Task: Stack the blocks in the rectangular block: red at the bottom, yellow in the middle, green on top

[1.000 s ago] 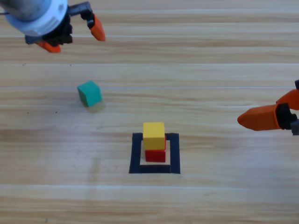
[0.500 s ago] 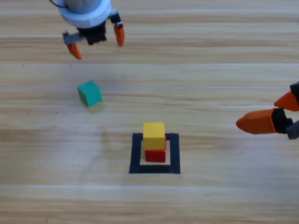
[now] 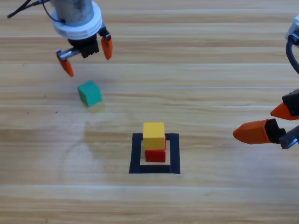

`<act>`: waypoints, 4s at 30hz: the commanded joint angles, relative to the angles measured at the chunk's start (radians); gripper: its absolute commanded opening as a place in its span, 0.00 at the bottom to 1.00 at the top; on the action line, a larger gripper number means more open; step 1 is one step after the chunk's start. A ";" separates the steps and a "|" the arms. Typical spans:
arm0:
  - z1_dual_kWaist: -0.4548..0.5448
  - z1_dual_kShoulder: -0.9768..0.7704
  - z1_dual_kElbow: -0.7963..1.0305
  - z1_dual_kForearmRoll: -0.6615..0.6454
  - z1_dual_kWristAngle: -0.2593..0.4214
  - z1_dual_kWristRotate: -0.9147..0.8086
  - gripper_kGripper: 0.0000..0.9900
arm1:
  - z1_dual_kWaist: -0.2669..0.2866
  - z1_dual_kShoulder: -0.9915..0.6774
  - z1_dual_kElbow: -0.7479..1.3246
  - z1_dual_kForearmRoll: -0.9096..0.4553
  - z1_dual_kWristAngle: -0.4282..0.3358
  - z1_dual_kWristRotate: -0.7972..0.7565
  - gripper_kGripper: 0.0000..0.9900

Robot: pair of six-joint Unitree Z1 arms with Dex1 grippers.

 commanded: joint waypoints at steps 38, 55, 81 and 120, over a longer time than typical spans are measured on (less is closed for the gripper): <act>0.057 0.243 -0.062 0.070 -0.092 -0.097 0.97 | -0.026 0.031 0.019 -0.021 0.005 -0.005 1.00; 0.060 0.278 -0.075 0.068 -0.103 -0.076 0.74 | -0.026 0.031 0.020 -0.021 -0.006 -0.005 1.00; -0.021 -0.081 0.115 0.120 -0.095 0.628 0.04 | -0.026 0.036 0.020 -0.021 -0.012 -0.005 1.00; -0.467 -0.036 0.041 0.136 -0.066 0.122 0.04 | -0.026 0.048 0.019 -0.021 -0.012 -0.007 1.00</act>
